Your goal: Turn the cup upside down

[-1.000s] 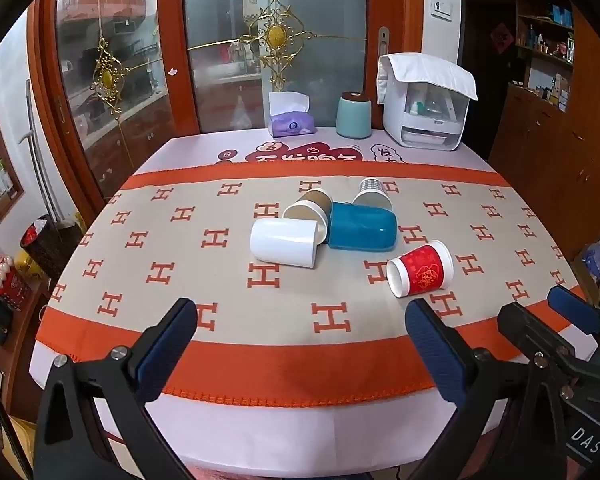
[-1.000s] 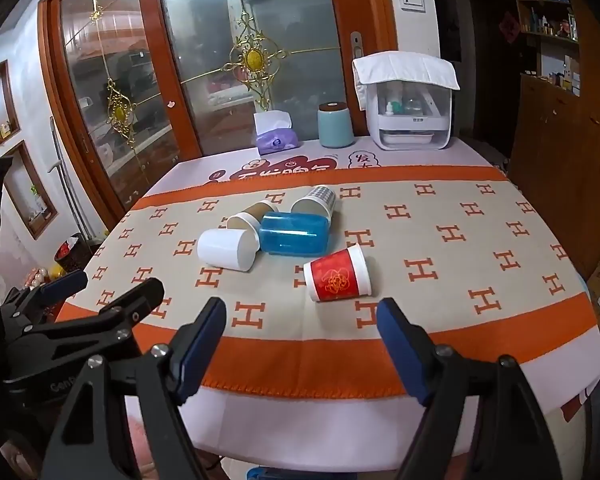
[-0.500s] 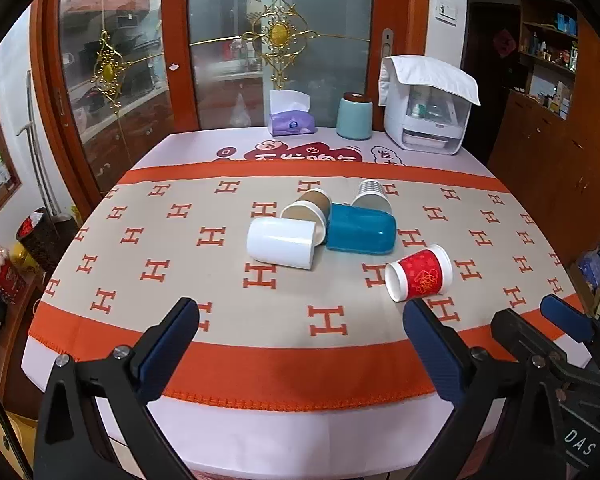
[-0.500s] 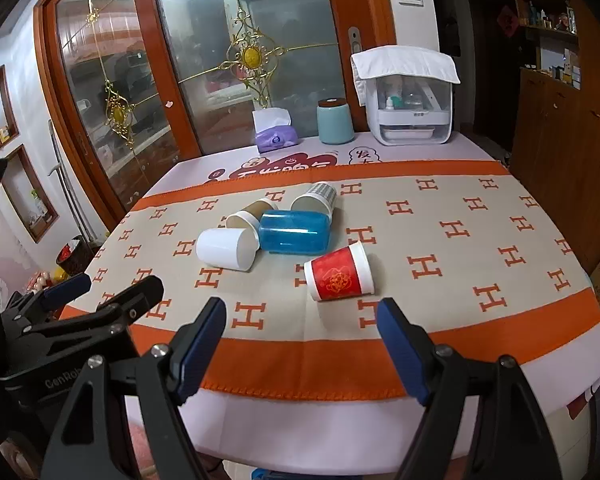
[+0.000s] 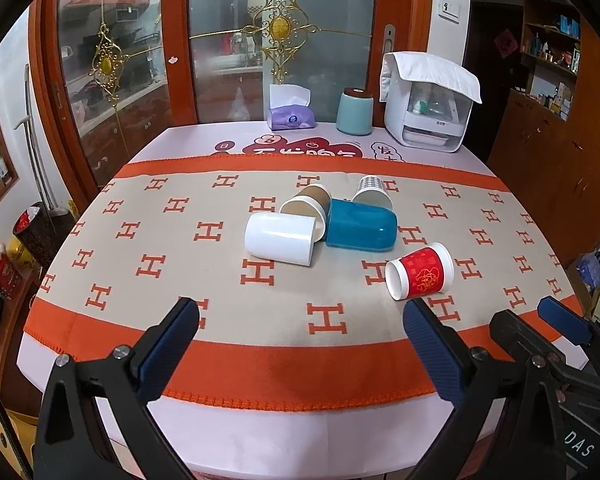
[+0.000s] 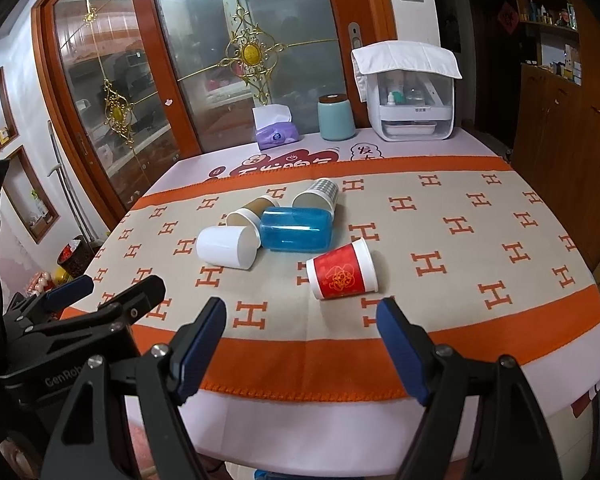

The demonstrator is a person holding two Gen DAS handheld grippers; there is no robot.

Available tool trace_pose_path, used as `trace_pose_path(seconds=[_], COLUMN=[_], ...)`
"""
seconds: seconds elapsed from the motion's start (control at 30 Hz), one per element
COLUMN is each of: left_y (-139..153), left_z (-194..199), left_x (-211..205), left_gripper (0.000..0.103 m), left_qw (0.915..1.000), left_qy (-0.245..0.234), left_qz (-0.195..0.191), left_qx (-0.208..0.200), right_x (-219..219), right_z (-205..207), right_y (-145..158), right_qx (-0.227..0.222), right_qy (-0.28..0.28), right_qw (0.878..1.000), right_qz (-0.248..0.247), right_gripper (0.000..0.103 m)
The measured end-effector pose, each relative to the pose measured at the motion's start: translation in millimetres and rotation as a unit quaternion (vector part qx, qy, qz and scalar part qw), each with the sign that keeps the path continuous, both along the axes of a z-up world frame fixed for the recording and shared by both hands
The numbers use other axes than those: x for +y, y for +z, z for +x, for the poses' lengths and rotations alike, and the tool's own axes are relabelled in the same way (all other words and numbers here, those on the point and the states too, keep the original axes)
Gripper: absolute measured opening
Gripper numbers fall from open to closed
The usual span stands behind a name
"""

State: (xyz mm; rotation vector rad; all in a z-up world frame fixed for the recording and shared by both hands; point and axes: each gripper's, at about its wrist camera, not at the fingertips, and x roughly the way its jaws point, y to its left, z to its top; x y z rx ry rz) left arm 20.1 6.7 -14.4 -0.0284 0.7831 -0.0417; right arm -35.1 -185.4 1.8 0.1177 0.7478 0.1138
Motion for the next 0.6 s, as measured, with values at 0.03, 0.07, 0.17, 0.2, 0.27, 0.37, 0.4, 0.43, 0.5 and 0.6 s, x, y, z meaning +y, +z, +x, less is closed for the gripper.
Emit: trace_pose_path(seconds=[0.03, 0.07, 0.17, 0.2, 0.27, 0.37, 0.4, 0.43, 0.5, 0.6], left_y=[-0.3, -0.5, -2.0, -2.1, -2.6, -2.8, -2.9, -3.1, -3.2, -3.6], left_z=[-0.1, -0.6, -0.4, -0.1, 0.2, 0.3, 0.2, -0.1, -0.3, -0.7], left_x=[0.2, 0.4, 1.3, 1.6, 1.1, 0.6, 0.8, 1.2, 1.7, 1.0], left_gripper=[0.101, 0.101, 0.101, 0.101, 0.1, 0.101, 0.101, 0.101, 0.1, 0.101], left_qw=[1.0, 1.0, 1.0, 1.0, 1.0, 1.0, 1.0, 1.0, 1.0, 1.0], left_qy=[0.0, 0.0, 0.0, -0.001, -0.001, -0.001, -0.001, 0.0, 0.0, 0.0], left_qz=[0.0, -0.001, -0.003, -0.003, -0.003, -0.002, -0.001, -0.002, -0.003, -0.002], left_qx=[0.001, 0.001, 0.003, 0.004, 0.003, 0.004, 0.004, 0.004, 0.004, 0.004], right_x=[0.0, -0.3, 0.2, 1.0, 2.9, 0.6, 1.4, 0.5, 3.7, 3.1], right_z=[0.2, 0.1, 0.5, 0.5, 1.3, 0.9, 1.6, 1.4, 1.1, 1.3], right_y=[-0.3, -0.1, -1.0, -1.7, -3.4, -1.4, -1.9, -1.3, -3.2, -2.6], right_qx=[0.0, 0.0, 0.001, 0.001, 0.0, 0.0, 0.001, 0.001, 0.001, 0.001], right_qy=[0.0, 0.0, -0.001, -0.001, 0.0, -0.001, -0.001, 0.0, 0.0, 0.0], right_qw=[1.0, 1.0, 1.0, 1.0, 1.0, 1.0, 1.0, 1.0, 1.0, 1.0], right_qz=[0.0, 0.0, 0.0, 0.0, 0.002, 0.001, 0.001, 0.002, 0.002, 0.001], right_gripper=[0.078, 0.078, 0.078, 0.078, 0.078, 0.078, 0.078, 0.078, 0.078, 0.078])
